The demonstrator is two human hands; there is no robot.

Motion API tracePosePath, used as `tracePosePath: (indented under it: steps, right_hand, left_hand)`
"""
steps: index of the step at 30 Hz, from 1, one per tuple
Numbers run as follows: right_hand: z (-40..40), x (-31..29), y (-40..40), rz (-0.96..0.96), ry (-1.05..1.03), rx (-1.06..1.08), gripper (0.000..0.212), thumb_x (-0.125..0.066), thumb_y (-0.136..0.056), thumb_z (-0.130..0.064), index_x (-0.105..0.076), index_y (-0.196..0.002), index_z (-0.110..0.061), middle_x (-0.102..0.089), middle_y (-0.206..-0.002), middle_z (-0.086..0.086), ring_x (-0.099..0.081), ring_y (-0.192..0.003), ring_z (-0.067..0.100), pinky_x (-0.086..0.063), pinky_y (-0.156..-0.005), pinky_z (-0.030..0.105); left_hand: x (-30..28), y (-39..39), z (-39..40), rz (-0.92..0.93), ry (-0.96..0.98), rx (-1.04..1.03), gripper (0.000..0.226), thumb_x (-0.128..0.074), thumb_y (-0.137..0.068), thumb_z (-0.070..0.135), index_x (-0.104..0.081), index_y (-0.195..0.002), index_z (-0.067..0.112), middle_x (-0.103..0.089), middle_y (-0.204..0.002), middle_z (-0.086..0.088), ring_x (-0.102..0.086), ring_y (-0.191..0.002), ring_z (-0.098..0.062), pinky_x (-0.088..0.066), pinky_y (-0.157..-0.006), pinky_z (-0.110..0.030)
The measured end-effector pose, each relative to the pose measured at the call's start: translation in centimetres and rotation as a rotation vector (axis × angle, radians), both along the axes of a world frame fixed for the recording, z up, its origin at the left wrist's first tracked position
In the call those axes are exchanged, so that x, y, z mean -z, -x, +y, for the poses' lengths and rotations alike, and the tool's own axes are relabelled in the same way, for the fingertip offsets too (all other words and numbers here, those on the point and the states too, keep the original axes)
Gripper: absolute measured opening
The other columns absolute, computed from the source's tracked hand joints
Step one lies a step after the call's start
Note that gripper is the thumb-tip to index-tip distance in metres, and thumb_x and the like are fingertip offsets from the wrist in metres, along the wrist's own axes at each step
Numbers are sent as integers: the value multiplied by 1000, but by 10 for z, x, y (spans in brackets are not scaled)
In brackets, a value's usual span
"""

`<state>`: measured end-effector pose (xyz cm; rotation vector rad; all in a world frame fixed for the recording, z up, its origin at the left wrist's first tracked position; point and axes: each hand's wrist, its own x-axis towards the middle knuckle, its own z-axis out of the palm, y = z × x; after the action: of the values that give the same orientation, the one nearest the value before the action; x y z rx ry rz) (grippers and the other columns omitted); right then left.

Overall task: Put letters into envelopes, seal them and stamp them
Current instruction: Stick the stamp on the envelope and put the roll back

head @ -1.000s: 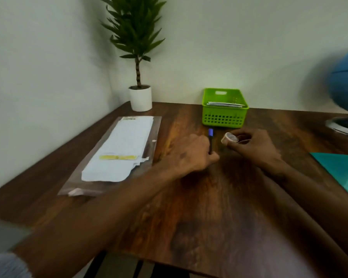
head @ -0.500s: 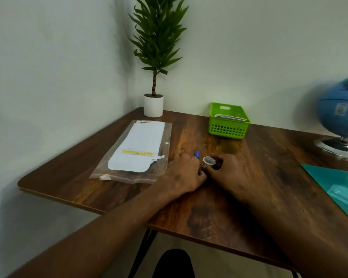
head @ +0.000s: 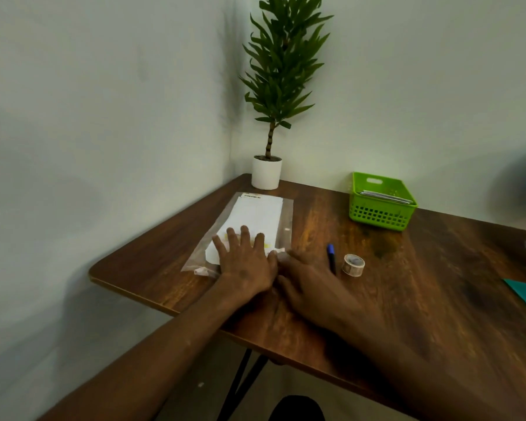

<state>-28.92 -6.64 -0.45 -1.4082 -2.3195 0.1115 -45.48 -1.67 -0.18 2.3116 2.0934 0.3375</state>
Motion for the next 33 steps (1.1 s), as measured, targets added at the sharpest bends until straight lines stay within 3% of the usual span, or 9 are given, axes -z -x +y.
tracePosePath:
  steps: [10, 21, 25, 28, 30, 33]
  right_hand:
    - [5, 4, 30, -15, 34, -8, 45, -49, -103, -55, -67, -134, -27, -59, -144, -7, -48, -135, 10, -41, -115, 33]
    - [-2, 3, 33, 6, 33, 3, 50, -46, -104, -56, -60, -141, -27, -54, -150, -4, -43, -141, 14, -36, -117, 35]
    - [-7, -2, 16, 67, -19, 4, 42, -49, -104, -47, -61, -139, -27, -51, -153, -4, -40, -144, 12, -35, -118, 33]
    - [-16, -9, -11, -19, -150, 11, 35, -47, -104, -38, -72, -123, -23, -62, -141, -4, -44, -138, 10, -40, -117, 35]
    - [-24, -13, -36, 23, -261, 103, 29, -55, -101, -32, -76, -116, -18, -68, -132, 2, -49, -128, 13, -43, -112, 35]
    - [-36, -16, -81, 84, -276, 318, 27, -66, -98, -29, -75, -118, -13, -68, -130, 7, -57, -123, 23, -47, -103, 33]
  left_hand:
    - [5, 39, 21, -69, -19, 83, 60, -34, -100, 62, -26, -153, 36, -22, -165, -2, -16, -153, -28, -10, -119, -63]
    - [3, 32, 26, -89, -55, 23, 57, -34, -101, 59, -32, -151, 32, -29, -163, -2, -22, -152, -28, -12, -120, -63]
    - [-3, 12, 13, -207, -219, 140, 43, -45, -102, 47, -50, -141, 29, -51, -150, 1, -39, -143, -22, -14, -121, -58]
    - [-12, -15, -1, -326, -296, 281, 40, -51, -101, 45, -60, -134, 24, -64, -135, -3, -57, -126, -23, -36, -113, -44]
    - [-16, -36, -12, -366, -278, 402, 39, -52, -102, 42, -62, -131, 19, -67, -127, -6, -62, -116, -24, -45, -103, -37]
    - [-17, -72, -28, -308, -252, 522, 40, -51, -101, 40, -60, -134, 18, -65, -131, -5, -59, -120, -25, -45, -105, -41]
